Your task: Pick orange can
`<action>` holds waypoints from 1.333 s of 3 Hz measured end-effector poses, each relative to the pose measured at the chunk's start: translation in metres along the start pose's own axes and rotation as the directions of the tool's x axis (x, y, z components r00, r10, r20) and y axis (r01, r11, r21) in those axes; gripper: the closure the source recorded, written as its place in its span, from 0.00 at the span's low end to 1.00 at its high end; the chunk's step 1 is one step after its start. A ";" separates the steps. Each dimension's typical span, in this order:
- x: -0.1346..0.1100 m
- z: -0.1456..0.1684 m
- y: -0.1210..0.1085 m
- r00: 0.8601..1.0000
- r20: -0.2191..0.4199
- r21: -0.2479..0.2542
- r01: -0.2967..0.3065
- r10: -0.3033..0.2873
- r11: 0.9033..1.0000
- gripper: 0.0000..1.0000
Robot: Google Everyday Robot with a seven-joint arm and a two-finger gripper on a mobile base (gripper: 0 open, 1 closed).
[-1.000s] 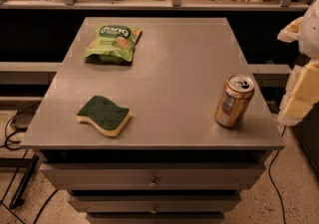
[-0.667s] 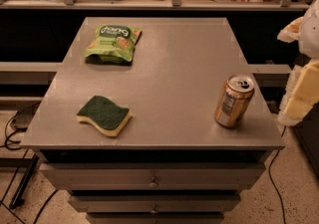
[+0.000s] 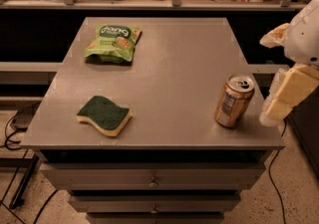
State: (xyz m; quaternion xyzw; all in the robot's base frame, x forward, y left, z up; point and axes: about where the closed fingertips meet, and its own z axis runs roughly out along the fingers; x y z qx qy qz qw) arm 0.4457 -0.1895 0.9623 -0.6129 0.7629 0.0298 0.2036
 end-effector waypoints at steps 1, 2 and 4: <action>-0.013 0.024 -0.002 0.996 0.088 -0.044 0.002 0.002 0.999 0.00; -0.015 0.051 -0.004 0.989 0.143 -0.091 -0.012 0.025 0.996 0.00; -0.003 0.065 -0.009 0.979 0.186 -0.106 -0.066 0.085 0.992 0.50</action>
Offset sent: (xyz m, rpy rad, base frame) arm 0.0315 0.0362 -0.0670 0.2367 0.0969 0.0498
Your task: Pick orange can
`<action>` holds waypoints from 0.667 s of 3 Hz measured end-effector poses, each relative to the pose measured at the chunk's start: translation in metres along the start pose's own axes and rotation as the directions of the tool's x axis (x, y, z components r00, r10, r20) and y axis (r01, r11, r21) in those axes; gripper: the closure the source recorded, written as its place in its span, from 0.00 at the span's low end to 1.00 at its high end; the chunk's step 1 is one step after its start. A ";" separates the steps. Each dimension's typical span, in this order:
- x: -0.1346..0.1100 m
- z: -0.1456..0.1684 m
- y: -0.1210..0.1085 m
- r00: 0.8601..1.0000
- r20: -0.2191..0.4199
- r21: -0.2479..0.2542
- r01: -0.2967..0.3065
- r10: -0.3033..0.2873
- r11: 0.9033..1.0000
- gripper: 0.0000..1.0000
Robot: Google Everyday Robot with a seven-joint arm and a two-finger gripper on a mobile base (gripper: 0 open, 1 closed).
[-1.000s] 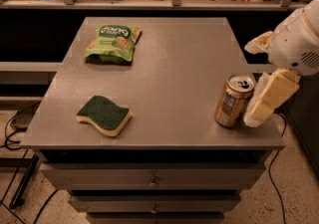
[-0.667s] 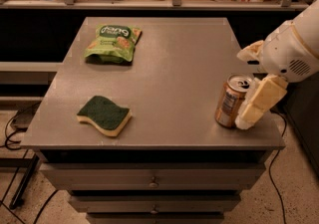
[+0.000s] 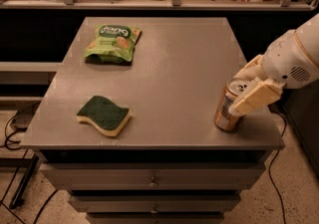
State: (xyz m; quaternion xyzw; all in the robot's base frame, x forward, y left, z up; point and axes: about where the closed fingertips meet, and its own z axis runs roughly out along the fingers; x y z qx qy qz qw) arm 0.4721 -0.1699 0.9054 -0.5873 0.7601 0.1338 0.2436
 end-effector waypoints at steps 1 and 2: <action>-0.012 -0.013 -0.005 0.999 0.032 0.014 0.022 -0.023 1.000 0.73; -0.041 -0.038 -0.014 0.994 0.076 0.039 0.081 -0.083 0.996 0.96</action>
Offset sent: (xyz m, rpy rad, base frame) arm 0.0350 0.0215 0.1318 0.0949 -0.2217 0.1132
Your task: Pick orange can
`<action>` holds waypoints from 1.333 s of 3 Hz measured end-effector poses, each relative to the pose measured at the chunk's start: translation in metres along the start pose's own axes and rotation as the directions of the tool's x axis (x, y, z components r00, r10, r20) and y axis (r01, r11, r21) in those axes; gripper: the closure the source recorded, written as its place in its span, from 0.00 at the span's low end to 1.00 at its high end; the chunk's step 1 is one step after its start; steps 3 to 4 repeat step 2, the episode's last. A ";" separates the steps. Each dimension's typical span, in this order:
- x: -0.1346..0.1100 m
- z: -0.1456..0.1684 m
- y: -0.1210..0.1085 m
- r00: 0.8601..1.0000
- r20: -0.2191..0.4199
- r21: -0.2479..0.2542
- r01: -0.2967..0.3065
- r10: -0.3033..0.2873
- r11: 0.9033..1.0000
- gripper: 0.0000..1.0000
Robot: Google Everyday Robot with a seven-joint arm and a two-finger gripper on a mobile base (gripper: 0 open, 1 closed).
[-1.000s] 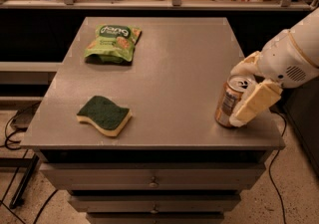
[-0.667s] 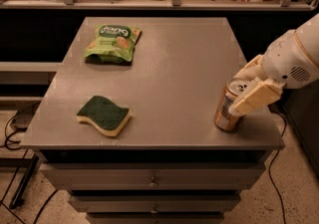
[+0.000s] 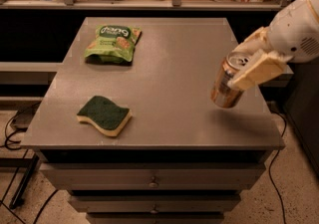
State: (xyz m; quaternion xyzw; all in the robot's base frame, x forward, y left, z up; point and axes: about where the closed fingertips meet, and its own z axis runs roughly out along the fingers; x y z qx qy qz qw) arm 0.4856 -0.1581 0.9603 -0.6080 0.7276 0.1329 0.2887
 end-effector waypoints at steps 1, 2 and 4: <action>-0.052 -0.045 -0.019 0.992 0.063 0.072 0.107 -0.112 0.992 1.00; -0.071 -0.067 -0.027 0.986 0.082 0.121 0.137 -0.147 0.983 1.00; -0.071 -0.067 -0.027 0.986 0.082 0.121 0.137 -0.147 0.983 1.00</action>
Offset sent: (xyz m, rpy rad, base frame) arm 0.0118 0.0132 0.0697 0.0294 -0.1303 0.0581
